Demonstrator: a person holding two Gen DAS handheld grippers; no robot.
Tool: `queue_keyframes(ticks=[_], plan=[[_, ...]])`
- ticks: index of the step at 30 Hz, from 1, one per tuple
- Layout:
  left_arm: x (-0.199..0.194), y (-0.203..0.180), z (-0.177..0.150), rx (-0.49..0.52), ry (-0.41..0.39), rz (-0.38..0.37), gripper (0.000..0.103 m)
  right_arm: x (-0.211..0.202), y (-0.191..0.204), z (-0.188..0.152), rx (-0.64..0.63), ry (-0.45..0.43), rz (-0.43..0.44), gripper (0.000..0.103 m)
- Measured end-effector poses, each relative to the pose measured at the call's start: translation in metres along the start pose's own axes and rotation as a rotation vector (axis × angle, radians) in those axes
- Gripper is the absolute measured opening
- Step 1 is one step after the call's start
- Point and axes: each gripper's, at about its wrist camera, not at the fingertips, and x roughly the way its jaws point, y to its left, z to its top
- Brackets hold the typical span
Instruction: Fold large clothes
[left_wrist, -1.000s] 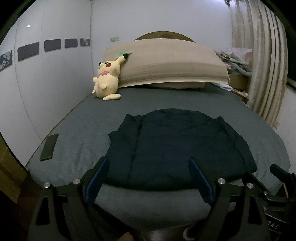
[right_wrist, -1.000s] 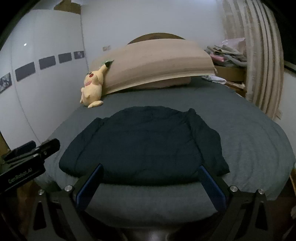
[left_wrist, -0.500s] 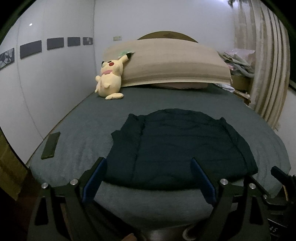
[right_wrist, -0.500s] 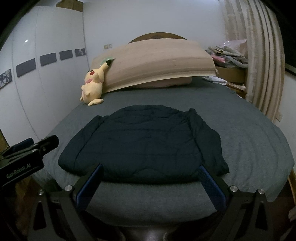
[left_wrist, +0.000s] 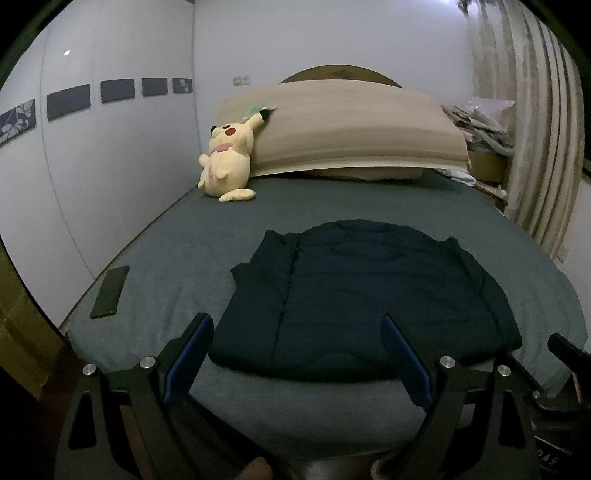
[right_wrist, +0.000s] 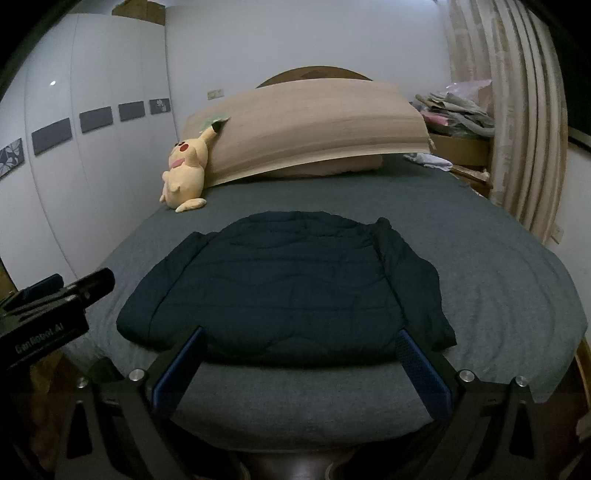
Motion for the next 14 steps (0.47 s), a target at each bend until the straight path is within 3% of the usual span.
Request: queue_keyframes(ticks=[14], plan=[[-0.0021,-0.0082,-0.0011,0.033,-0.014,-0.036,0.092,-0.0005,-0.0006,0.0020,0.004,-0.004,-0.011,0.103]])
